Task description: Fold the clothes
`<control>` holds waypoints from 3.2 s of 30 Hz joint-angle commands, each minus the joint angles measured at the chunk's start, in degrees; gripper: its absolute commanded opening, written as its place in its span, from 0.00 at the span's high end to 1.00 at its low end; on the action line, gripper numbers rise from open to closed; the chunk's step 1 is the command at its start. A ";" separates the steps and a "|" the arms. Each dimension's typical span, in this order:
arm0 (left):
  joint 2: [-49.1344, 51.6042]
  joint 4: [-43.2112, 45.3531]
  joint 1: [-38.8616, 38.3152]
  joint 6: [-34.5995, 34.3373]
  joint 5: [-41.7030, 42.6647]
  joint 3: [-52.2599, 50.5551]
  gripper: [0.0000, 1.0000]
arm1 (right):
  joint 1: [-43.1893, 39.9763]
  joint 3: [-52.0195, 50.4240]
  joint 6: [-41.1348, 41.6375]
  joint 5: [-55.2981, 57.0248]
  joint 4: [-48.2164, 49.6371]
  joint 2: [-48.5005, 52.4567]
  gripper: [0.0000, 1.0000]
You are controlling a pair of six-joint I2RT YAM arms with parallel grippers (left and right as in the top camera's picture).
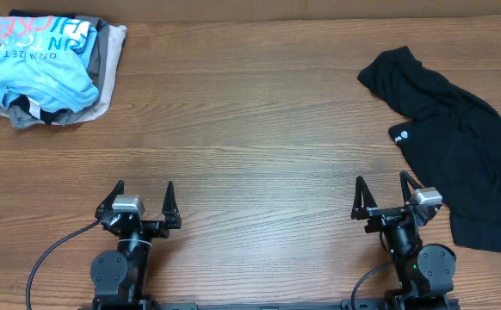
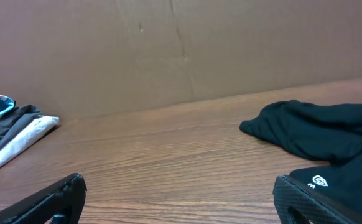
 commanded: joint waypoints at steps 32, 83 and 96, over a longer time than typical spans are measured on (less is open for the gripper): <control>-0.59 0.17 0.22 -0.81 0.11 -0.31 0.00 | -0.22 -0.20 -0.24 1.05 7.21 -0.57 0.00; 64.83 -35.54 0.20 10.16 13.16 63.39 0.00 | -0.22 50.12 -4.66 -9.94 -26.86 49.00 0.00; 79.80 -32.52 0.20 6.54 19.82 63.34 0.00 | -0.55 50.12 -3.26 -13.18 -26.69 67.60 0.00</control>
